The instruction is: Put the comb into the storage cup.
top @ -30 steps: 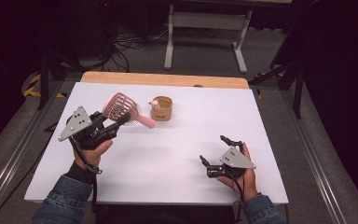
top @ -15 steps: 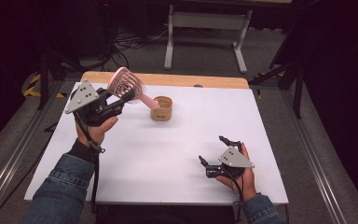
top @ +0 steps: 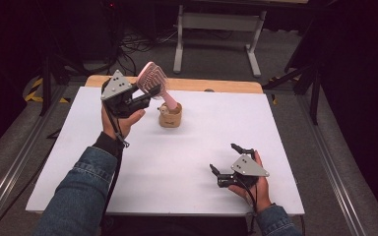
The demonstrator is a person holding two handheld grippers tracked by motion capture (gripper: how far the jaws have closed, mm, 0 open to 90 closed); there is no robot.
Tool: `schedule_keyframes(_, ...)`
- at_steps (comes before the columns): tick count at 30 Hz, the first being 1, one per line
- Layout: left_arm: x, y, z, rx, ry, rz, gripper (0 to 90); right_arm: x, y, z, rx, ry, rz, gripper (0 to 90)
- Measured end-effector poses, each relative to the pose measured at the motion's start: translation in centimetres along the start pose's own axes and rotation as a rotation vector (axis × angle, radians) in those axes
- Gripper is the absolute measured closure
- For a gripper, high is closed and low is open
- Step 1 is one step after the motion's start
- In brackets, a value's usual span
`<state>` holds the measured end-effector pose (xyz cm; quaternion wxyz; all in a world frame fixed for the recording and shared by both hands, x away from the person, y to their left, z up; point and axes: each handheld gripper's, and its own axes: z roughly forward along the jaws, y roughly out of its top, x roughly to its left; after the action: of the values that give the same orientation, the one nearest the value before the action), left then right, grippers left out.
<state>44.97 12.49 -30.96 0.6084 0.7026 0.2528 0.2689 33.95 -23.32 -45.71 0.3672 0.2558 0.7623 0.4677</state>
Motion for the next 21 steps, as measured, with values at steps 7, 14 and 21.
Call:
schedule_keyframes(7, 0.5, -1.1, 3.0, 0.061, 0.036, -0.011, 63.5, 0.5, 0.2, 0.2, -0.01, 0.005, -0.011, 5.4)
schedule_keyframes(14, 0.8, -2.3, 5.1, 0.114, 0.049, -0.019, 63.5, 0.5, 0.1, 0.4, -0.003, 0.02, -0.003, 5.4)
schedule_keyframes(21, 0.9, -3.3, 6.2, 0.157, 0.052, -0.044, 63.5, 0.7, 0.0, 0.6, 0.009, 0.031, -0.014, 5.4)
